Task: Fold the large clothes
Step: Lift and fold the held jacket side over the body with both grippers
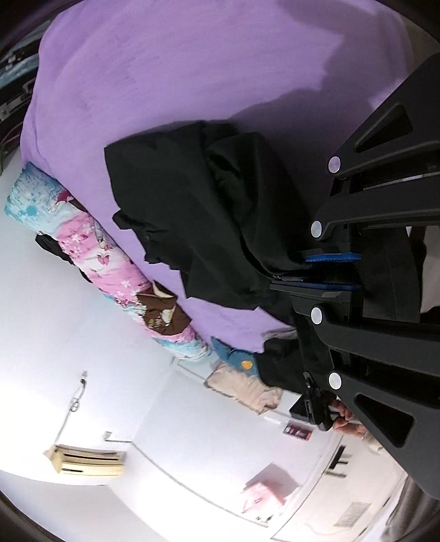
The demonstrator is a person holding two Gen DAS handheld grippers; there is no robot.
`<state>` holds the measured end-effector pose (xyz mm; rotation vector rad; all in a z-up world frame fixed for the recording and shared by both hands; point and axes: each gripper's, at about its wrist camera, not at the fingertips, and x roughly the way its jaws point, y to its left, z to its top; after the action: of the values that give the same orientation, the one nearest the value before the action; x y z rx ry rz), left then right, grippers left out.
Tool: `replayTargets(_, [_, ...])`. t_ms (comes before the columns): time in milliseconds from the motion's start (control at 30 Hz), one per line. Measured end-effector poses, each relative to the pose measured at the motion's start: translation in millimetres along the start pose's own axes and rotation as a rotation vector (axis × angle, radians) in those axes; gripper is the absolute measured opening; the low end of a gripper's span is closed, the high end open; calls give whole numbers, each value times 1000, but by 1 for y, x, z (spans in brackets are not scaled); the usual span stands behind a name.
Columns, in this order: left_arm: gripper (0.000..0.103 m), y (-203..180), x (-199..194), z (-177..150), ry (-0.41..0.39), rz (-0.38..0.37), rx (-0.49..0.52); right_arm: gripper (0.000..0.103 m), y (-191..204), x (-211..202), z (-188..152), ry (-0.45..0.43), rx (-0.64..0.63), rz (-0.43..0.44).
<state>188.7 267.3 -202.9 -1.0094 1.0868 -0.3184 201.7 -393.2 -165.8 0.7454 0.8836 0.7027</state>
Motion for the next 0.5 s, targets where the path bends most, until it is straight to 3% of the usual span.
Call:
replayTargets(300, [5, -58, 7, 80, -40, -10, 39, 9, 0, 21, 72, -47, 12, 16])
replayTargets(500, [5, -85, 34, 141, -45, 32, 56, 9, -11, 52, 127, -51, 23, -5])
